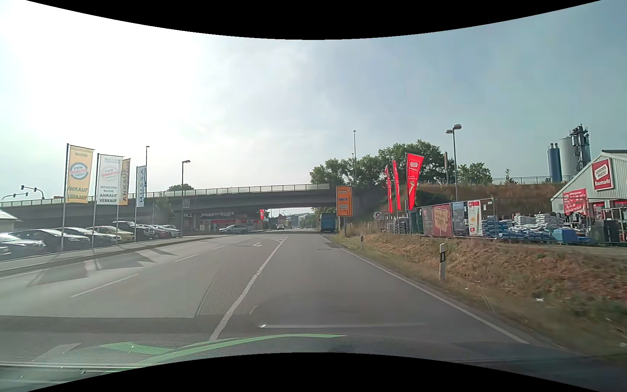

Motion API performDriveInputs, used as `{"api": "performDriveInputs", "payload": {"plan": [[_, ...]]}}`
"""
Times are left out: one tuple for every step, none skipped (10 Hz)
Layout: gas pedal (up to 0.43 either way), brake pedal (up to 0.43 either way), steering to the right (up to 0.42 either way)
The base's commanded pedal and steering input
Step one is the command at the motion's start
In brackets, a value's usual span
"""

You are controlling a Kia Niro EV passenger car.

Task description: Follow the waypoints while adhering to traffic rules and regulations

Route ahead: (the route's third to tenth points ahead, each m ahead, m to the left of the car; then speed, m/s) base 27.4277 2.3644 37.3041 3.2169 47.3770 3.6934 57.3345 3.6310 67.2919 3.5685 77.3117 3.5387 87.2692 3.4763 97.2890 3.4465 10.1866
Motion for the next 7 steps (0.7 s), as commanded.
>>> {"api": "performDriveInputs", "payload": {"plan": [[0.150,0.000,0.004],[0.150,0.000,0.001],[0.150,0.000,-0.001],[0.150,0.000,-0.002],[0.150,0.000,-0.004],[0.150,0.000,-0.006],[0.150,0.000,-0.007]]}}
